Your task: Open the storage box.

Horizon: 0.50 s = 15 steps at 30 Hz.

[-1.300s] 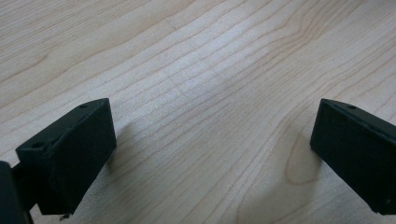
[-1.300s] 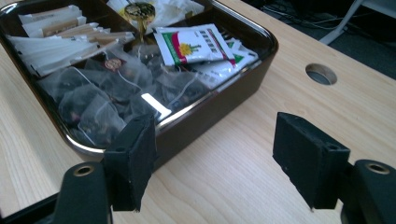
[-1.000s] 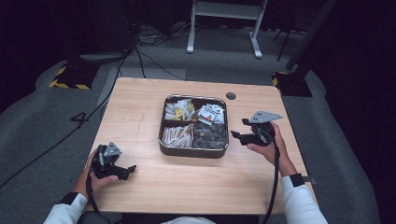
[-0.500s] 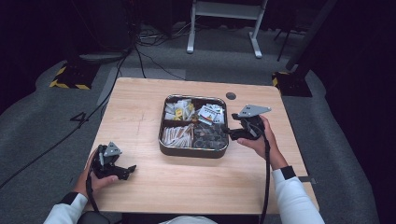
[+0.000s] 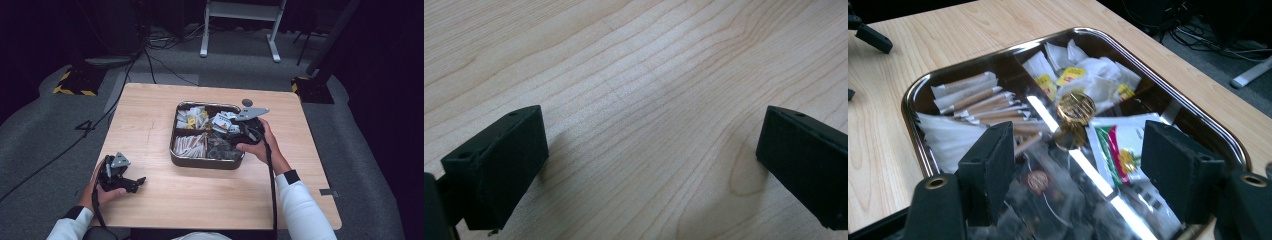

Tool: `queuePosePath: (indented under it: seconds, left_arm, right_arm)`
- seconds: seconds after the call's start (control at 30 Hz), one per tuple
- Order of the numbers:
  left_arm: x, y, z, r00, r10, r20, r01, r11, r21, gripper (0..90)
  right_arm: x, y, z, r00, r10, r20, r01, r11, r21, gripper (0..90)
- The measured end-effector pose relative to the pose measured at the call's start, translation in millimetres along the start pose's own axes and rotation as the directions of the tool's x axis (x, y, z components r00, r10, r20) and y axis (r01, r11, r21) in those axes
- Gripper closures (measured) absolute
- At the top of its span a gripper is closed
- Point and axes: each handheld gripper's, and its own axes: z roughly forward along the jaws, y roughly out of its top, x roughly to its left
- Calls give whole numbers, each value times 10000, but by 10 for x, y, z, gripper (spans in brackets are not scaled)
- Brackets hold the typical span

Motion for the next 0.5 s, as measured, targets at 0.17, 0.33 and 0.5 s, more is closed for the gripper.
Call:
queuePosePath:
  seconds: [0.17,0.33,0.5]
  left_arm:
    - [-1,-1,1,10000,-4,-7,4,10000,-19,5]
    - [0,0,0,10000,1,5,-1,10000,1,5]
    - [-1,-1,-1,10000,-7,3,7,10000,2,5]
  right_arm:
    - [55,100,136,9997,-22,-241,22,10000,14,304]
    - [80,151,286,9995,-15,-311,19,9999,134,306]
    - [93,157,390,9994,-65,-325,76,9994,332,313]
